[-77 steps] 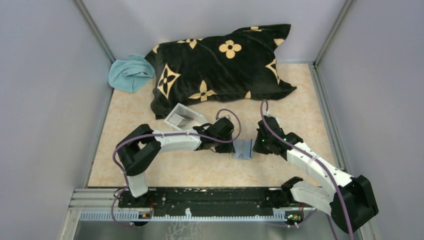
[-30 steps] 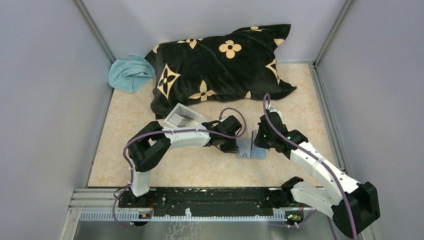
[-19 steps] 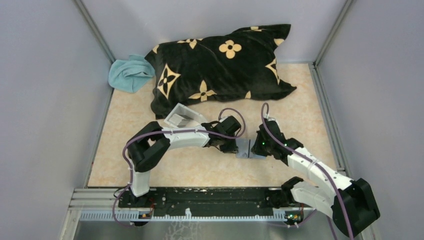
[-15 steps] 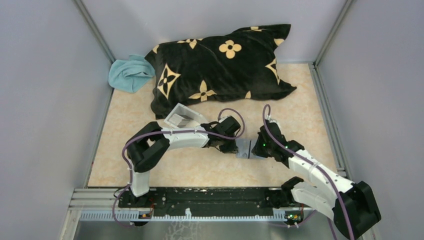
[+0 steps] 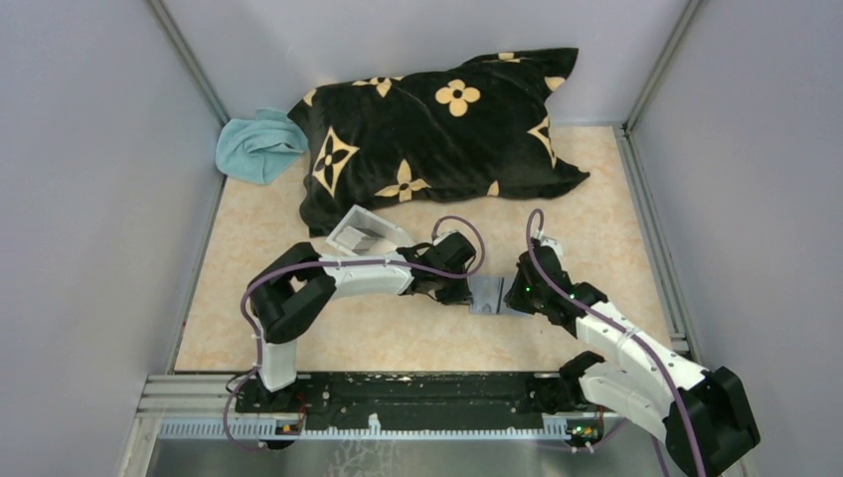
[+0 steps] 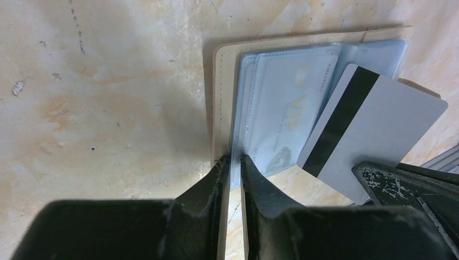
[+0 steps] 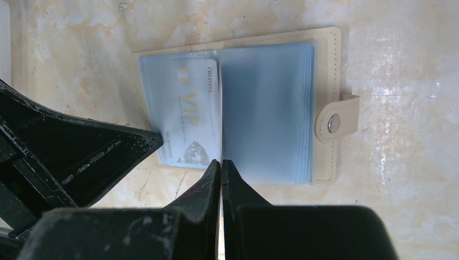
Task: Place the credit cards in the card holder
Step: Place the credit card in the card holder.
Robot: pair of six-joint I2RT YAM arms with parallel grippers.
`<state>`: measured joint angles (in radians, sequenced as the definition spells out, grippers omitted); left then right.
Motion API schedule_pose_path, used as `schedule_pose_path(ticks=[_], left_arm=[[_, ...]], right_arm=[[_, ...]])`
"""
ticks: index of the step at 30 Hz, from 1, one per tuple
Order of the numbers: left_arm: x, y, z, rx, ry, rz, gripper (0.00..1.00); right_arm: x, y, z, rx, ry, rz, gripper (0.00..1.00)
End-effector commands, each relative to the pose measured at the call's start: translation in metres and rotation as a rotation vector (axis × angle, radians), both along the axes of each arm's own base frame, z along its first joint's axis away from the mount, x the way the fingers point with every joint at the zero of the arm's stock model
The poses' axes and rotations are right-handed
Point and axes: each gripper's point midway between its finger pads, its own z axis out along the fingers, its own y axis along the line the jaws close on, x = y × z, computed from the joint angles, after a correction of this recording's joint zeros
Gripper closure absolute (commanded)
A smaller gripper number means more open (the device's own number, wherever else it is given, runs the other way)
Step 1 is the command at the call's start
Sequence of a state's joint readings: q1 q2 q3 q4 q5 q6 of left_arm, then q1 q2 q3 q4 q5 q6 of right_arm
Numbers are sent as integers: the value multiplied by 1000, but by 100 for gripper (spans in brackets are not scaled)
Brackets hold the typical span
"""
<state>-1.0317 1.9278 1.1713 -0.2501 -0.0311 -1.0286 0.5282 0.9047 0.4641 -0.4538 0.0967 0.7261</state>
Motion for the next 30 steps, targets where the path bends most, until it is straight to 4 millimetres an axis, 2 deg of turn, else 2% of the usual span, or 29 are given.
schedule_pose_path(ticks=[1,6,18,30], left_arm=[[-42,96,-80,388,153,-14,80],[-39,103,-81,391,161,-5,80],[-21,137,-84,384,183,59,81],[-20,143,-87,379,203,82,81]], right_arm=[[6,1,1,0,-32,-11,100],[3,4,-7,2,-7,14,100],[-9,13,-29,24,77,61,100],[-17,14,-43,12,127,94,100]])
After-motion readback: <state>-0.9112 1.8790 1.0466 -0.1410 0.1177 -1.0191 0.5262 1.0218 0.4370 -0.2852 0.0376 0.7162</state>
